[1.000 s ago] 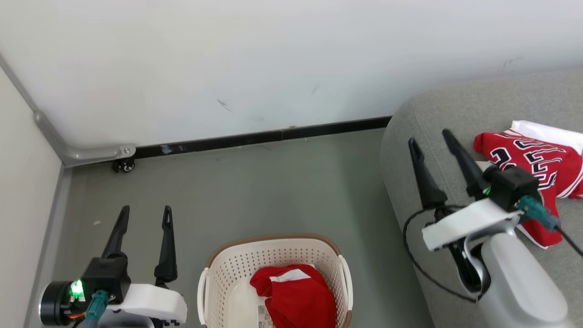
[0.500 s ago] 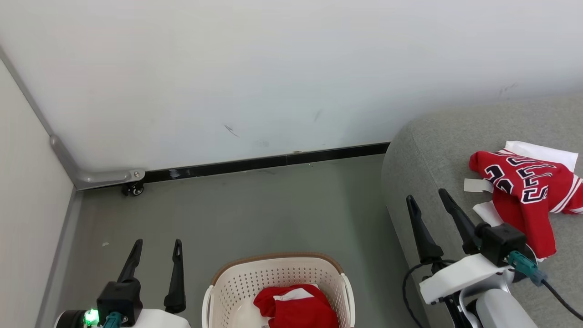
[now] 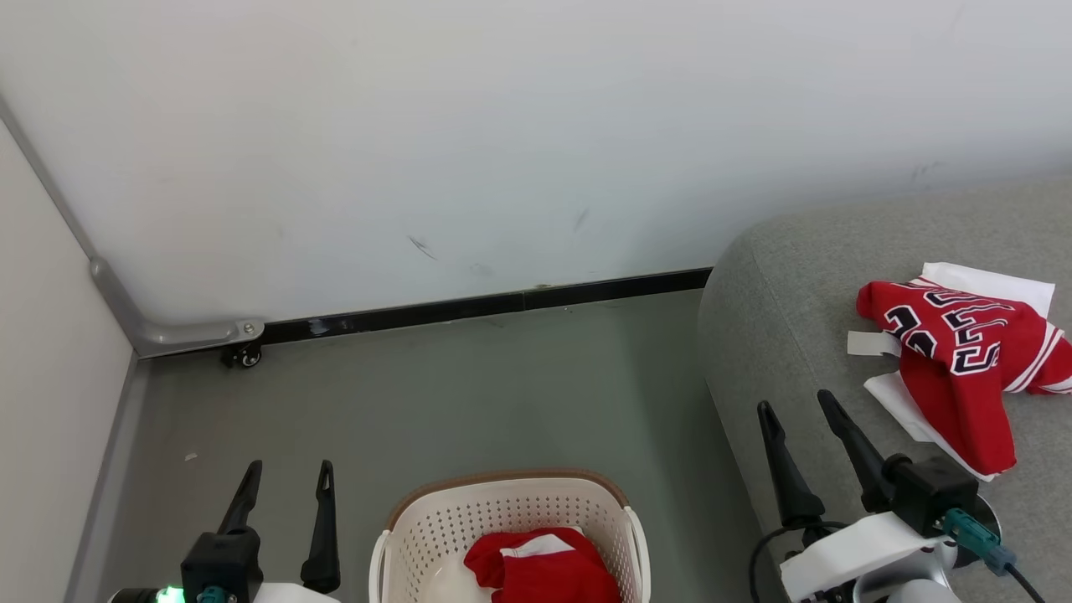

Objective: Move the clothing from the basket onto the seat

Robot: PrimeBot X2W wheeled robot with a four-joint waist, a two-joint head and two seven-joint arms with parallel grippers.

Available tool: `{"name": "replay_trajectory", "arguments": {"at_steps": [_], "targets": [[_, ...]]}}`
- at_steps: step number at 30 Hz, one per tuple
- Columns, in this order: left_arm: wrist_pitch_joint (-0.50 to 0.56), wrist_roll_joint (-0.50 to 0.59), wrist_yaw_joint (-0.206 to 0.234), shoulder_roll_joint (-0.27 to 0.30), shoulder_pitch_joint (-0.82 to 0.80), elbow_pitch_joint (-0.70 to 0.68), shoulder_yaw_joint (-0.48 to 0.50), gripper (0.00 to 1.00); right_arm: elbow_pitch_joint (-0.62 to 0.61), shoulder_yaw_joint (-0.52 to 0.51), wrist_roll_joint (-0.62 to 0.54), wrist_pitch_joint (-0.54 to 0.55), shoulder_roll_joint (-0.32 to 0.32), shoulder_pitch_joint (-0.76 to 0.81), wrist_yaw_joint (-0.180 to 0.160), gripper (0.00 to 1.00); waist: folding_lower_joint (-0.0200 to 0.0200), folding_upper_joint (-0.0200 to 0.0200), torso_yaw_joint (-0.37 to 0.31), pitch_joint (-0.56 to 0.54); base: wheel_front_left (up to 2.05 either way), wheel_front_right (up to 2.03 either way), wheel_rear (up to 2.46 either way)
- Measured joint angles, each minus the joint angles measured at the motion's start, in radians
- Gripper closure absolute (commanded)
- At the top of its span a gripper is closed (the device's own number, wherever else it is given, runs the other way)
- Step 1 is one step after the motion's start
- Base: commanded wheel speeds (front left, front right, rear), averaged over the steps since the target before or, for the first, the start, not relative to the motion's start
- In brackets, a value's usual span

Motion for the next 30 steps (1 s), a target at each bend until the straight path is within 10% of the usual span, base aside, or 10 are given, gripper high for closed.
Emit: {"name": "replay_trajectory", "arguments": {"at_steps": [30], "targets": [[-0.004, 0.004, -0.010, 0.012, -0.028, 0.000, -0.011, 0.00, -0.194, -0.042, -0.010, 0.057, 0.013, 0.084, 0.000, 0.00, 0.0000, 0.0000, -0.008, 0.082, 0.00, 0.00, 0.00]]}}
